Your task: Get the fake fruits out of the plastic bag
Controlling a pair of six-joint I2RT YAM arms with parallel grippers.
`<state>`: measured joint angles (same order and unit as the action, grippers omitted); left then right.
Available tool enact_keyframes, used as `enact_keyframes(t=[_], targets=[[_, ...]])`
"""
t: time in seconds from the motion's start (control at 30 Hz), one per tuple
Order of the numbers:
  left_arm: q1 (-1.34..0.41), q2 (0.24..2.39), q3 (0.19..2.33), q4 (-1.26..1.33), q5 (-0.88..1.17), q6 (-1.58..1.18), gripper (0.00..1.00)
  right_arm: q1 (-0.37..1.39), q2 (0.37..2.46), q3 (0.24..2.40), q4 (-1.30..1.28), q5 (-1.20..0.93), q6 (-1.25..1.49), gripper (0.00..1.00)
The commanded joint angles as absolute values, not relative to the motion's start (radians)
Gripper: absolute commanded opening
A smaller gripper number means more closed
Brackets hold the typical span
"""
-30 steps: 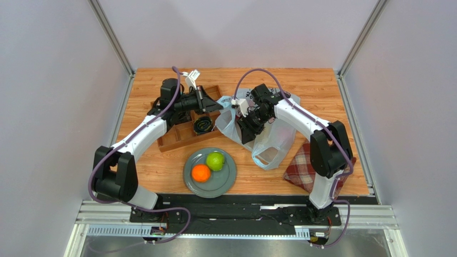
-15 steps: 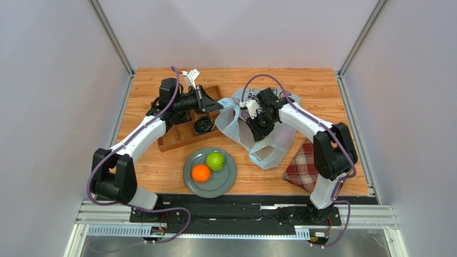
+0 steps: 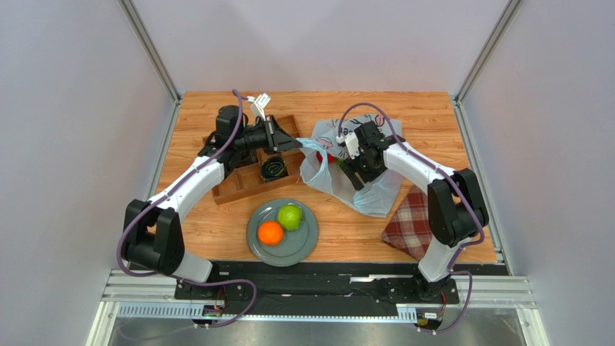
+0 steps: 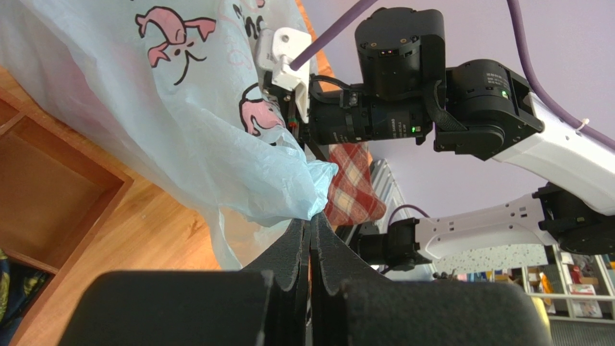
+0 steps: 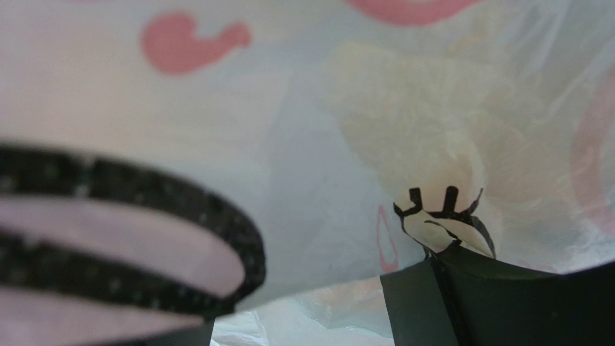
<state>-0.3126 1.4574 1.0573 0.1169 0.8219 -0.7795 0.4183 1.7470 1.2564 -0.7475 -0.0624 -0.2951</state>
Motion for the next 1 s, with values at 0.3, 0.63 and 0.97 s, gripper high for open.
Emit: enact_keyframes(t=[0.3, 0.63, 0.97], targets=[[-0.331, 1.465, 1.097, 0.15, 0.839, -0.773, 0.0, 0.411, 1.822, 1.431, -0.689, -0.026, -0.354, 0.79], [-0.353, 1.525, 1.152, 0.149, 0.844, -0.773, 0.0, 0.408, 1.996, 1.575, -0.707, -0.002, -0.456, 0.89], [-0.368, 1.551, 1.174, 0.144, 0.839, -0.773, 0.0, 0.367, 2.118, 1.658, -0.658, 0.103, -0.425, 0.9]])
